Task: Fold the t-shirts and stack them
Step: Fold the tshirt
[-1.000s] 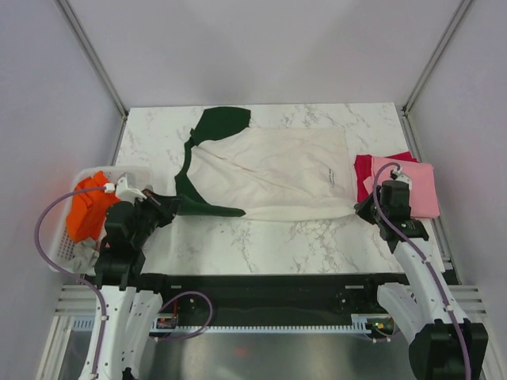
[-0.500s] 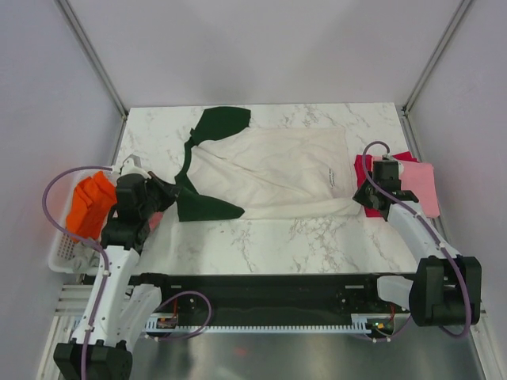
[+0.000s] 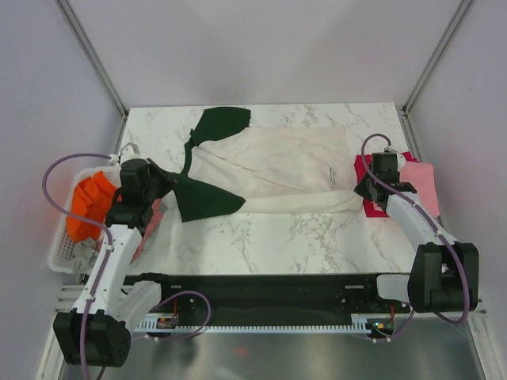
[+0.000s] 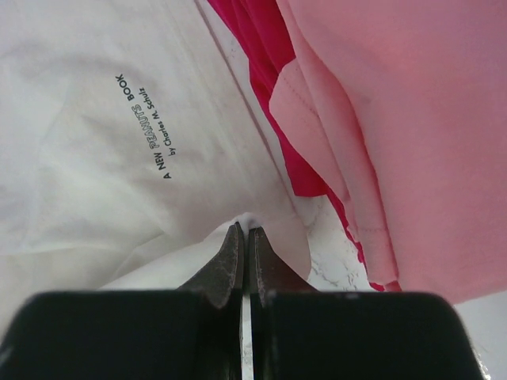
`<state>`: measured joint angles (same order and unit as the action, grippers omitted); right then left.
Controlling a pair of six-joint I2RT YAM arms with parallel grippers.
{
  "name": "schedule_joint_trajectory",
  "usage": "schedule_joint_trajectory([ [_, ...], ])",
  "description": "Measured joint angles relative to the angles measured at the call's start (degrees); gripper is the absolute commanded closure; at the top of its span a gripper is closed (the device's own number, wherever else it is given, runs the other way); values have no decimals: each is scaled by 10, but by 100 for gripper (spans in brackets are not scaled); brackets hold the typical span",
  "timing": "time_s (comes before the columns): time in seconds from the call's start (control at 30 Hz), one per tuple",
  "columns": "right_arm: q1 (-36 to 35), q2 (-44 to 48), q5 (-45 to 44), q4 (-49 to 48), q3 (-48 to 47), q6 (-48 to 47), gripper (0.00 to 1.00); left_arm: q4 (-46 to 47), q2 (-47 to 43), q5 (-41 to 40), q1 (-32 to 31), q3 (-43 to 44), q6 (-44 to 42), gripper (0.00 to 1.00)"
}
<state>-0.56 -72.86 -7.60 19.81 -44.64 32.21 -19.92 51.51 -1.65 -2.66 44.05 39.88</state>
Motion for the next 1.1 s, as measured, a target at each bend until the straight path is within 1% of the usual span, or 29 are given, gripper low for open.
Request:
schedule_joint_trajectory([
  [0.3, 0, -58, 2, -14, -38, 6, 100, 59, 63, -24, 0, 5, 0, 98],
  [0.57, 0, -118, 2, -26, -76, 9, 100, 91, 164, -22, 0, 79, -1, 98],
  [0.8, 0, -168, 9, -30, -109, 12, 100, 126, 225, -9, 0, 115, -1, 98],
  [1.1, 0, -222, 10, -35, -153, 22, 100, 148, 337, 5, 0, 170, -1, 98],
])
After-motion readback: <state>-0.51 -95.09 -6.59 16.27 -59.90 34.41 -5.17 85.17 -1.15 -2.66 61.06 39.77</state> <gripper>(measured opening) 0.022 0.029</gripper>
